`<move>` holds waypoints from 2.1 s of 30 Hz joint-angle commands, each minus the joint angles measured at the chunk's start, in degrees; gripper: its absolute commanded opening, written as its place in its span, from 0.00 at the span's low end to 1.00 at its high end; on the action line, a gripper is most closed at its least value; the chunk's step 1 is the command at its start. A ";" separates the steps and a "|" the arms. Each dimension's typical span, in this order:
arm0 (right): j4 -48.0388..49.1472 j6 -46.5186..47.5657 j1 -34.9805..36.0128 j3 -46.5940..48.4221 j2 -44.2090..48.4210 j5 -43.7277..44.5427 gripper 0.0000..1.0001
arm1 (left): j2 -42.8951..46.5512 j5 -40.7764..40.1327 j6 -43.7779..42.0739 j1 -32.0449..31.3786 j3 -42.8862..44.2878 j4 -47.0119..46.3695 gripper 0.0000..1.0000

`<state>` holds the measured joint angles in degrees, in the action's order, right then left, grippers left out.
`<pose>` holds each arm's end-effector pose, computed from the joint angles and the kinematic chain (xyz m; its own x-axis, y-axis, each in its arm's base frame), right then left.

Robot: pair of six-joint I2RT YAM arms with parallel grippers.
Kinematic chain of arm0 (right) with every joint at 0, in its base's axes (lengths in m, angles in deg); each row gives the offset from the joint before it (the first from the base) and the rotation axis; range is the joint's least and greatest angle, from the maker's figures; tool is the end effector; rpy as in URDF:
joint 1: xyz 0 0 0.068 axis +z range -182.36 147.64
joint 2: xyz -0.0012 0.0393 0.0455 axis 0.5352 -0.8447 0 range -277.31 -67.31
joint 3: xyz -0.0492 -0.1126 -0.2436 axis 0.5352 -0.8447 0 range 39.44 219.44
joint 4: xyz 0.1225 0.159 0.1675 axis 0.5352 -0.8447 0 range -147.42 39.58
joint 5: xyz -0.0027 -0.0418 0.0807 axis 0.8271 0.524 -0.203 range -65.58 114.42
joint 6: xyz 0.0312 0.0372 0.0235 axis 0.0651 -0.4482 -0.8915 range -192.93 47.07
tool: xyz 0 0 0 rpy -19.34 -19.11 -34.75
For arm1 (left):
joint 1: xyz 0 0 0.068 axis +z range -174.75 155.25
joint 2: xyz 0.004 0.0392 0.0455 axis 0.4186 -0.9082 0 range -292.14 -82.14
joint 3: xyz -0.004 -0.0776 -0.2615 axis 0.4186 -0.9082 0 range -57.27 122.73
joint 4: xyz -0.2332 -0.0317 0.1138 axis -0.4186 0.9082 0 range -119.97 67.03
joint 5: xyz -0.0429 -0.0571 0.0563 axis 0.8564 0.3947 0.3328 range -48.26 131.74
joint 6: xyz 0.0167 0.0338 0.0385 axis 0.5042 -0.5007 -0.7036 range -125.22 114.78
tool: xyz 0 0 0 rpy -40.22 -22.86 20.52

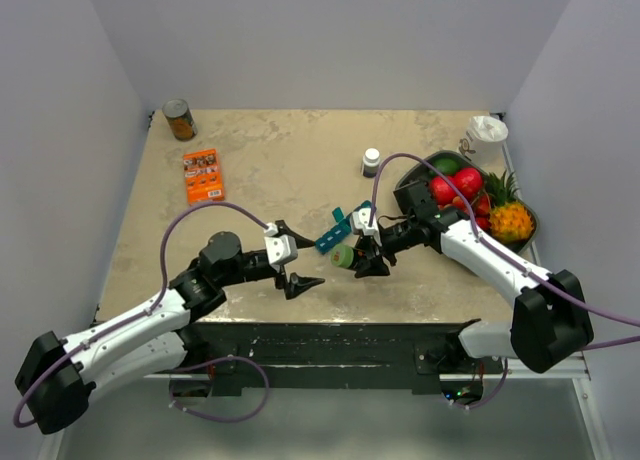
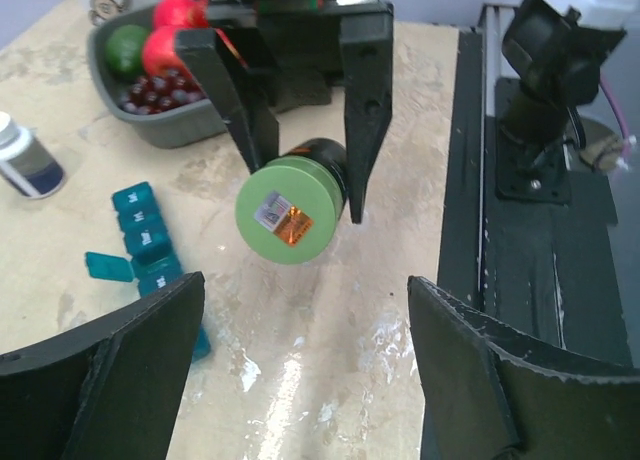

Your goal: Sort the pills into containers

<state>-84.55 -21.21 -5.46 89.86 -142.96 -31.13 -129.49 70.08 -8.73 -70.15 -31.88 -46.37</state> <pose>0.2094 0.1391 0.2380 0.0198 -0.4880 -0.8726 -0.9930 -0.1109 0.0395 0.1254 -0.1512 0.2616 -0.0092 0.0862 -0.9962 0.9608 0.2769 0.0151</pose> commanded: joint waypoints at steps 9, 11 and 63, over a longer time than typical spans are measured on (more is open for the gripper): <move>-0.94 3.65 -0.26 0.12 2.27 -3.51 0.00 | -11.96 7.70 -3.96 -1.35 5.28 -13.47 0.82; -1.03 3.73 -0.18 0.12 2.18 -3.43 0.00 | -13.63 7.61 -3.87 -1.79 5.90 -14.36 0.80; 4.77 -2.85 -0.26 -0.49 2.97 2.11 0.00 | -22.79 -12.32 43.18 -3.55 16.37 5.41 0.00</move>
<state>-85.91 -20.40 -5.68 89.55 -142.50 -31.13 -152.70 67.76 6.36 -73.63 -18.27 -45.78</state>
